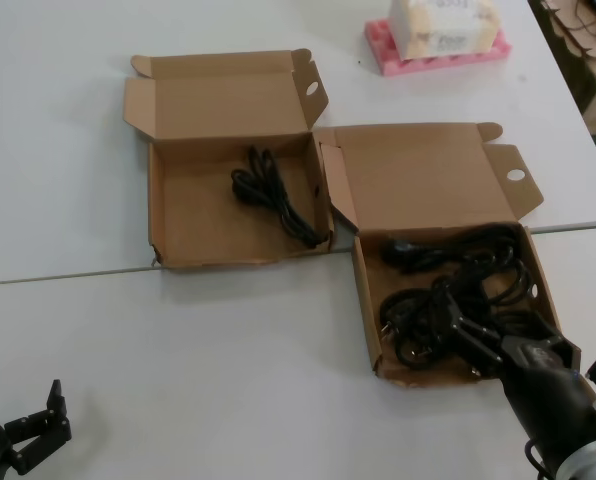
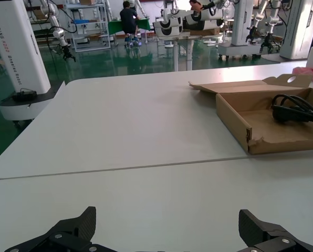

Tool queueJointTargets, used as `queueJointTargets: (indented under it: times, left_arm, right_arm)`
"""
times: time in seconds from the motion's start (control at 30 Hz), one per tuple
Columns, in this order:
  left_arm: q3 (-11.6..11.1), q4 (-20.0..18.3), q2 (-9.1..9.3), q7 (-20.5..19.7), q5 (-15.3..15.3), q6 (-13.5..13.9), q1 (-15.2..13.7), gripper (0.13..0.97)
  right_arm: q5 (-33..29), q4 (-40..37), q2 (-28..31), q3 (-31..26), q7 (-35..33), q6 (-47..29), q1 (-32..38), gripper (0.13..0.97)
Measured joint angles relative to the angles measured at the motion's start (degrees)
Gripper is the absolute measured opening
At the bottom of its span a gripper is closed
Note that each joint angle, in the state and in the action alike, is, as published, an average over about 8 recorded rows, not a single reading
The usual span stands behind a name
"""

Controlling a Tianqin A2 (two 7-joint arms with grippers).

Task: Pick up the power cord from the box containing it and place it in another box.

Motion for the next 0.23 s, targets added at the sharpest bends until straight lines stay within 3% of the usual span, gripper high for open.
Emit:
queueJointTargets:
  times: [0.23]
  left_arm:
    - [0.0,0.0,0.0,0.0,0.0,0.0,0.0,0.966]
  right_arm:
    - [0.0,0.0,0.0,0.0,0.0,0.0,0.0,0.966]
